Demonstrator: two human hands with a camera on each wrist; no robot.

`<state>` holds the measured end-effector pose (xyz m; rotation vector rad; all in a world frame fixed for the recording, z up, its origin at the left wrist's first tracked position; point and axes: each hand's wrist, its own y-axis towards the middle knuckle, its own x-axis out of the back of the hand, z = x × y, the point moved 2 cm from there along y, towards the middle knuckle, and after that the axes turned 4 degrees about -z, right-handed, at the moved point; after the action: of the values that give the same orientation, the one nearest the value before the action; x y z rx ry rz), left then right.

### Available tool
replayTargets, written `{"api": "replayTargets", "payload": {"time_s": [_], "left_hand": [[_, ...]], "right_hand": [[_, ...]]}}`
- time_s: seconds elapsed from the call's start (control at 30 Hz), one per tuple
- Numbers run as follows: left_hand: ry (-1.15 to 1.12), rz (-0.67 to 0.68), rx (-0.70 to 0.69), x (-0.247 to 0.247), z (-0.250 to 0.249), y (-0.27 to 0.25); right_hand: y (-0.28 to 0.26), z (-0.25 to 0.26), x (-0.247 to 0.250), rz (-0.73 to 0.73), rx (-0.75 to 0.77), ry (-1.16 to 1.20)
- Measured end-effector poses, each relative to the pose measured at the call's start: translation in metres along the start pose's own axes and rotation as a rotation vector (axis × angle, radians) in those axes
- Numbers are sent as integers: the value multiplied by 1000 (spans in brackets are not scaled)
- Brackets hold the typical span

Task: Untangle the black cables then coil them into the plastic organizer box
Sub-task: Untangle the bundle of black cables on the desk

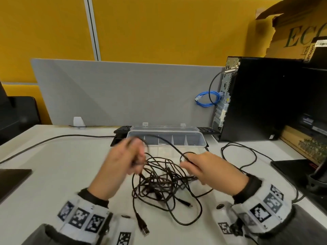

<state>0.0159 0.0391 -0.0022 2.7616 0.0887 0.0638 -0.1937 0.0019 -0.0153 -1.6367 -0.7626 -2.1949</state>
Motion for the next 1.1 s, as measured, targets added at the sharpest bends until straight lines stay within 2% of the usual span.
{"api": "replayTargets", "payload": {"time_s": [0.07, 0.13, 0.2, 0.27, 0.33, 0.4, 0.47, 0.53, 0.6, 0.67, 0.73, 0.87, 1.0, 1.1], "left_hand": [[-237, -199, 8, 12, -3, 6], [-345, -298, -3, 15, -1, 9], [-277, -373, 7, 14, 7, 11], [-41, -418, 4, 14, 12, 16], [411, -307, -61, 10, 11, 17], [819, -83, -218, -8, 1, 14], [941, 154, -296, -33, -7, 12], [916, 301, -293, -50, -7, 17], [842, 383, -289, -54, -8, 24], [762, 447, -271, -51, -10, 28], [631, 448, -264, -43, -14, 32], [208, 291, -172, -20, -25, 36], [-91, 41, -107, -2, -35, 42], [-145, -51, -12, 17, -37, 49]], "right_hand": [[-4, -20, 3, 134, -65, 151], [-6, -31, 7, 142, -92, 232], [-6, -32, 13, 51, -81, 221], [-6, -25, 19, -55, -35, 152], [-8, -12, 20, -90, 9, 25], [-9, 1, 19, -157, 50, -77], [-8, 11, 18, -253, 85, -112], [-6, 16, 18, -322, 95, -103], [-5, 13, 19, -364, 78, -68], [-6, 9, 20, -359, 70, -41], [-9, 0, 17, -301, 72, 34], [-14, -25, 14, -141, 26, 177], [-19, -41, 8, 30, -36, 145], [-23, -47, 5, 18, -77, 192]]}}
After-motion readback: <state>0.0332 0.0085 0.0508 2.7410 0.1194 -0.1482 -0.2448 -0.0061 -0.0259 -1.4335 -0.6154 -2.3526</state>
